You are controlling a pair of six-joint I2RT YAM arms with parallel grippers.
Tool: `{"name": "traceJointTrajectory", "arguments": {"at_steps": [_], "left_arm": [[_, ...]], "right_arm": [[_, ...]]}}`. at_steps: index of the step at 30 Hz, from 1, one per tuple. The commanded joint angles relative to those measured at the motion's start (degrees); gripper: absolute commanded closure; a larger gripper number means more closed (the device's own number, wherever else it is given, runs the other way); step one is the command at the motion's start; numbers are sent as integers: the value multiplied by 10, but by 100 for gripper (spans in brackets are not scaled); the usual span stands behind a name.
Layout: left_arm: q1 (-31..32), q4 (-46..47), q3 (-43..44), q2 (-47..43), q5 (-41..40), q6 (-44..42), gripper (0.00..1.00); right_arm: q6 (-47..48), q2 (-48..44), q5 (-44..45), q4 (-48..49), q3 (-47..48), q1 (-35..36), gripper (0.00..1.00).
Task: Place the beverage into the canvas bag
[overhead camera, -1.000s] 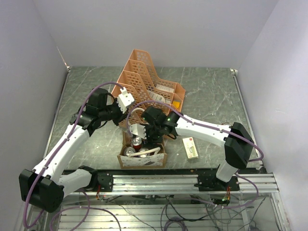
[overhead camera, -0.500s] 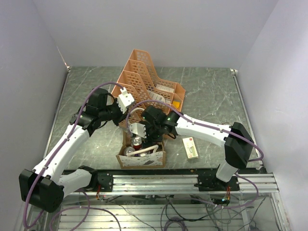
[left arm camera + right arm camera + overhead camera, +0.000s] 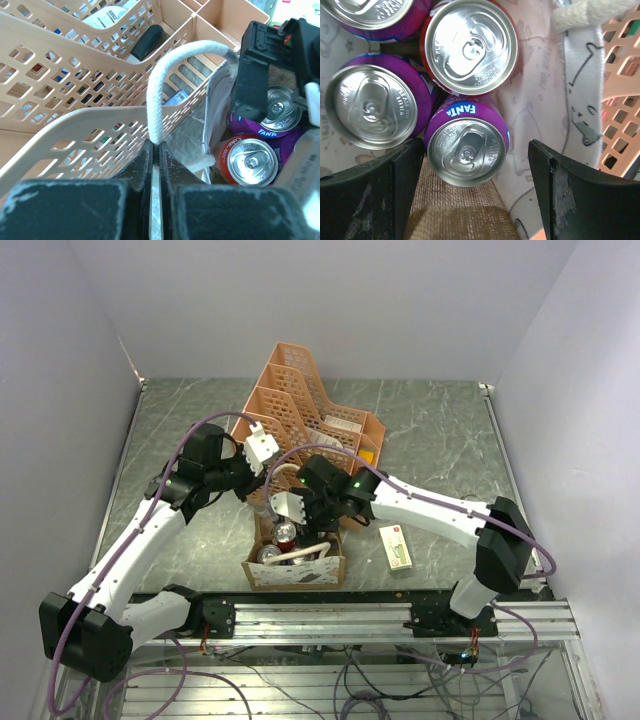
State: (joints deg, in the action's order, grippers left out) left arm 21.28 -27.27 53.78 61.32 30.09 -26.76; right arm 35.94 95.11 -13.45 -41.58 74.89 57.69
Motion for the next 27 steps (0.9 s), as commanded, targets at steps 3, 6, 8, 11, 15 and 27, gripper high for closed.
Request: {"name": "traceJointTrajectory", "arguments": {"at_steps": [3, 6, 8, 11, 15, 27], "left_arm": [[3, 8, 1, -6, 17, -10, 93], [3, 9, 0, -6, 17, -9, 93], [3, 8, 3, -5, 18, -9, 93], [3, 7, 4, -5, 19, -7, 93], [3, 7, 5, -6, 20, -7, 93], [3, -2, 4, -16, 22, -16, 93]], "right_arm": [[9, -49, -27, 9, 28, -7, 17], [0, -62, -25, 12, 33, -8, 18], [-5, -69, -18, 13, 36, -8, 18], [-14, -82, -5, 19, 41, -8, 18], [-25, -94, 10, 23, 49, -14, 18], [-52, -156, -36, 24, 47, -88, 18]]}}
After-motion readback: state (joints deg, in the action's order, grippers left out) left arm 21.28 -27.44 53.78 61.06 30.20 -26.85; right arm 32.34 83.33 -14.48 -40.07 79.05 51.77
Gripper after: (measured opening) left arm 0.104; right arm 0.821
